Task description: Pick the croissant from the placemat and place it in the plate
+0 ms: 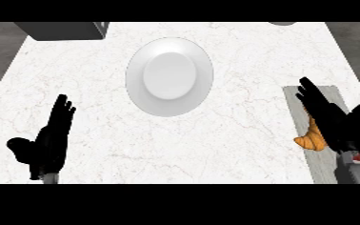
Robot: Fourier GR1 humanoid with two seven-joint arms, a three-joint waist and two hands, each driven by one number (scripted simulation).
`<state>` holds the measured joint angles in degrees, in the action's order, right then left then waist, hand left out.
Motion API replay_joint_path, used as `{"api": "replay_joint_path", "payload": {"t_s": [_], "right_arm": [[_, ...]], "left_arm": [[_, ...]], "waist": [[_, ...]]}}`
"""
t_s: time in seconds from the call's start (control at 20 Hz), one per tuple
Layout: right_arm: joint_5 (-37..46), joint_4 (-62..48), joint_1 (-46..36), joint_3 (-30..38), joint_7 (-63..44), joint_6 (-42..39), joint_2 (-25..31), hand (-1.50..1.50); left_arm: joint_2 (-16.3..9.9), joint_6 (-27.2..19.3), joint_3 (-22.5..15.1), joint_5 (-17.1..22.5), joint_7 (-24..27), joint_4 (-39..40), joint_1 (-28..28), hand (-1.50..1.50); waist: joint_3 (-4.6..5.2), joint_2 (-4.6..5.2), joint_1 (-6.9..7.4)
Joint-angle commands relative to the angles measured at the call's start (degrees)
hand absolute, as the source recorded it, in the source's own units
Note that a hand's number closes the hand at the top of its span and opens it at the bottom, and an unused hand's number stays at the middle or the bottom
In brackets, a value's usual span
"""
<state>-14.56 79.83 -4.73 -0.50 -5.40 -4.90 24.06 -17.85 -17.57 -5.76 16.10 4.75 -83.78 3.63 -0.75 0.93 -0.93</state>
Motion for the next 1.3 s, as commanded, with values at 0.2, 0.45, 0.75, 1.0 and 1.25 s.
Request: {"api": "replay_joint_path", "payload": {"t_s": [0.2,0.45,0.75,1.0,1.25], "right_arm": [[0.2,-5.3,-11.4,12.4,-3.0,22.1,-5.7,1.50],[18.2,-8.0,-8.1,13.0,3.5,45.0,-4.9,-1.50],[27.9,-8.9,-6.1,7.6,14.1,60.9,-16.5,-1.50],[38.2,-5.2,0.7,5.6,4.1,67.9,-15.8,-1.50],[54.8,-3.4,5.3,3.5,-14.3,63.5,-17.6,-1.50]], "left_arm": [[-6.7,7.0,0.0,-2.3,0.6,2.0,-5.6,0.00],[-5.3,8.4,-2.7,-2.6,0.3,2.1,-5.9,0.00],[-4.1,12.0,-2.3,-3.0,6.9,7.5,-5.3,0.00],[-4.6,11.8,-1.3,-3.3,4.3,5.6,-4.7,0.00],[-4.5,12.1,-0.8,-3.6,2.8,7.7,-7.6,0.00]], "waist": [[0.80,-0.57,0.83],[0.81,-0.14,0.13],[0.79,-0.79,0.95],[0.85,-1.11,0.50],[1.07,-1.04,-0.07]]}}
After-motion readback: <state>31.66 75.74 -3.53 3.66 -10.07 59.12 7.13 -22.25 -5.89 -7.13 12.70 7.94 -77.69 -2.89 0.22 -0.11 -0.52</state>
